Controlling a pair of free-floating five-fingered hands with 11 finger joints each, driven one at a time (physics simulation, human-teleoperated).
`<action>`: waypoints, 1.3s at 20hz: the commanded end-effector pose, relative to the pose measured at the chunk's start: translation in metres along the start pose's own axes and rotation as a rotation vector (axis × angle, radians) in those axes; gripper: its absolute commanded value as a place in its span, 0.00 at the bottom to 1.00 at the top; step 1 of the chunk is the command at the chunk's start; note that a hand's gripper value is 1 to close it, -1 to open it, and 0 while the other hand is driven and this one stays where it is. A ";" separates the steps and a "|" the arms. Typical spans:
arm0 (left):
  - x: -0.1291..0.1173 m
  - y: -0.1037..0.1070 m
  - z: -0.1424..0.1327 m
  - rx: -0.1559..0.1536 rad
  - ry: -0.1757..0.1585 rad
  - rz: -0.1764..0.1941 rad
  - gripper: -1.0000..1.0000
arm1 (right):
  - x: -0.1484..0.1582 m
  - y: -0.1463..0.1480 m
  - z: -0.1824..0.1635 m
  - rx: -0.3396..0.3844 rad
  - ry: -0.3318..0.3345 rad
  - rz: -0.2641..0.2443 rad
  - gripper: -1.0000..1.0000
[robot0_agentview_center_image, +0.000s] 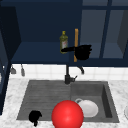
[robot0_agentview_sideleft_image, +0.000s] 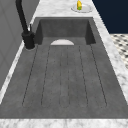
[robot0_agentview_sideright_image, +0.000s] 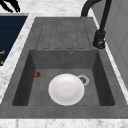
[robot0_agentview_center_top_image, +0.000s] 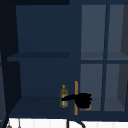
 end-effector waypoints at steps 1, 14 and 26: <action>0.000 0.000 0.000 0.000 0.000 0.000 0.50 | 0.005 -0.006 -0.010 -0.035 -0.006 -0.090 0.00; 0.000 0.000 0.000 0.000 0.000 0.000 0.50 | -0.003 0.041 -0.037 -0.179 -0.007 -0.113 0.00; 0.000 0.000 0.000 0.000 0.000 0.000 0.50 | 0.004 0.096 -0.123 -0.171 0.011 -0.111 0.00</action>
